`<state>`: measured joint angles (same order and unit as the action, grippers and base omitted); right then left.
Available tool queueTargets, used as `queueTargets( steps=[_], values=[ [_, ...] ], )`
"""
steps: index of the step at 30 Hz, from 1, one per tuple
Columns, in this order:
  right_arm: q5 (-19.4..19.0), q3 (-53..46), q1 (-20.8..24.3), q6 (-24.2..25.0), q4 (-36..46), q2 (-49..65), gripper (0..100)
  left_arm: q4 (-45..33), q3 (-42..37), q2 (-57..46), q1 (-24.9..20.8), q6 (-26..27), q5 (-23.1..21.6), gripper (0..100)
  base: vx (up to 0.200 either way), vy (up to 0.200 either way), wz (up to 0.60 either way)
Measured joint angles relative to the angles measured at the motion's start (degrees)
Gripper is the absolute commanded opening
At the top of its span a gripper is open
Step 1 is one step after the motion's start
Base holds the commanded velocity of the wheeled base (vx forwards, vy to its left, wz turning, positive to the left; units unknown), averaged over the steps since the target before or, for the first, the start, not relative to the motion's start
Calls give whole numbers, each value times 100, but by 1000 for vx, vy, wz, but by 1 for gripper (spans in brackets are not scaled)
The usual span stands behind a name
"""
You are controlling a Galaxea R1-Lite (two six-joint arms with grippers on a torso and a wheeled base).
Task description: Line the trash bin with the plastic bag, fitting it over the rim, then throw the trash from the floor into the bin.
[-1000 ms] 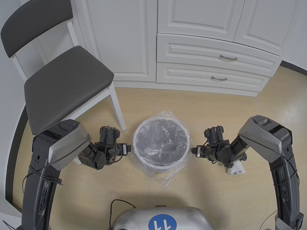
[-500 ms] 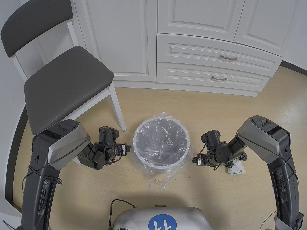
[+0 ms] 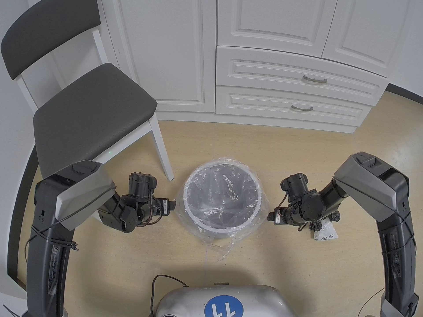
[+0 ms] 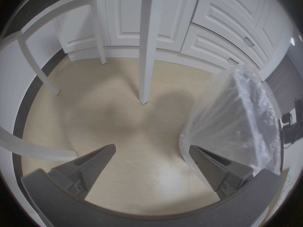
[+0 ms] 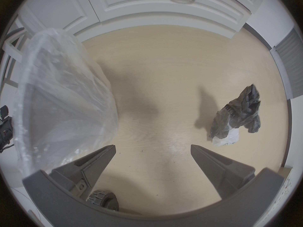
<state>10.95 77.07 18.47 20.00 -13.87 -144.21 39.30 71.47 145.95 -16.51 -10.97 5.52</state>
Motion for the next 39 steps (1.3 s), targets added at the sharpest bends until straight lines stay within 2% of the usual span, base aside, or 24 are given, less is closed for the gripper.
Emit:
queueTargets(
  steps=[6,10,20,26,33,39],
  values=[
    [-28,-645,-1,-460,-230,636,100,101,-857,-614,102,660,-667,100,0,0,0],
    [-30,-984,-6,-673,-758,926,100,148,-1130,-894,135,818,-809,100,0,0,0],
    [-37,-1125,71,-649,-2220,728,100,174,-1106,-1064,129,833,-770,100,0,0,0],
    [-72,-1247,154,-696,-2266,485,100,178,-1057,-1050,122,827,-749,100,0,0,0],
    [-293,-1748,272,-1086,-2269,527,100,315,-1059,-1050,121,827,-741,100,0,0,0],
    [-327,-2238,589,-1308,-2272,750,100,369,-1075,-1078,116,827,-729,100,0,0,0]
  ],
)
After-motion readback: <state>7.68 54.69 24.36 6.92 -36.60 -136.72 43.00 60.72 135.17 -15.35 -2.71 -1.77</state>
